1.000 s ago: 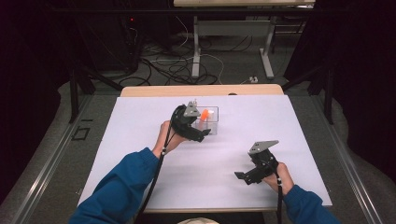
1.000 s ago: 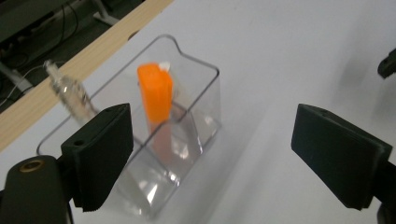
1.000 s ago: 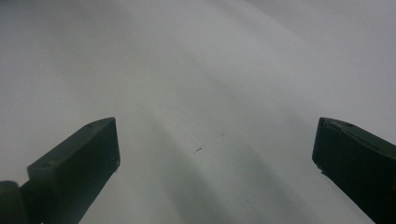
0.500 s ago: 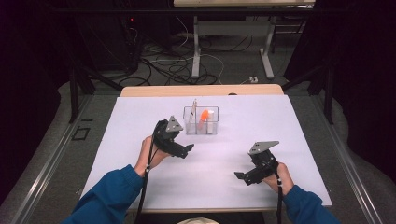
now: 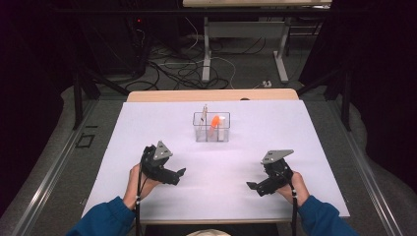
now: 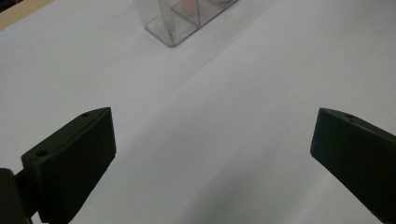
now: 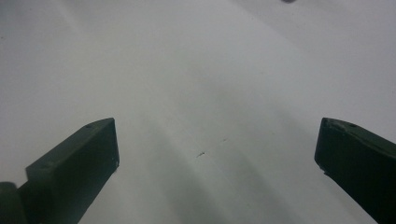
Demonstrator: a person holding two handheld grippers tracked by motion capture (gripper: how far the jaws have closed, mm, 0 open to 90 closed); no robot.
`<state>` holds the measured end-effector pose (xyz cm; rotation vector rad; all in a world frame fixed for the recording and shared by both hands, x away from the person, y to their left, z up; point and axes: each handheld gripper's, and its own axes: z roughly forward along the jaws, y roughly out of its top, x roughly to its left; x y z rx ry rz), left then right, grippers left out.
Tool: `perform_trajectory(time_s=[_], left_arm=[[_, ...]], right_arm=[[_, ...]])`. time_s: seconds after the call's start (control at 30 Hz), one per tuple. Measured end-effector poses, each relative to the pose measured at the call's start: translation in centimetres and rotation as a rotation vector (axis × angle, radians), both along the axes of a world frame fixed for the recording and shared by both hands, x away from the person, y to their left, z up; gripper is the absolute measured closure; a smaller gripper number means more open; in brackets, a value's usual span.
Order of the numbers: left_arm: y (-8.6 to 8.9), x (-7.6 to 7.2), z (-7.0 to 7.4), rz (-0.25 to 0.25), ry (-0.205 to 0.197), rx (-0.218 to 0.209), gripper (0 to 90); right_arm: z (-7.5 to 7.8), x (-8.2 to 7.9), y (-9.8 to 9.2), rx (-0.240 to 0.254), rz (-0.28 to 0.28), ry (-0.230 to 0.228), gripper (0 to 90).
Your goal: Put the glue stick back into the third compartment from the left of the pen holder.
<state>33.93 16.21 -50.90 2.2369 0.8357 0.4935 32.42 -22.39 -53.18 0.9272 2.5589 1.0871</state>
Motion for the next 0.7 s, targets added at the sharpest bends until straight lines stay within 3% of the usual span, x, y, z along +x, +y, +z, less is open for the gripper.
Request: perform_trajectory(time_s=[0.33, 0.57, 0.7], left_arm=[[2.3, -2.0, -1.6, 0.048, 0.004, -0.012, 0.0], [2.6, -3.1, -2.0, 0.048, -0.009, 0.021, 0.0], [2.5, -3.5, -2.3, 0.042, -0.005, 0.010, 0.0]], right_arm=[[-0.1, 0.0, 0.0, -0.008, 0.002, -0.013, 0.0], [0.0, 0.0, -0.1, -0.006, 0.001, -0.012, 0.0], [0.0, 0.0, -0.1, -0.005, 0.004, -0.014, 0.0]])
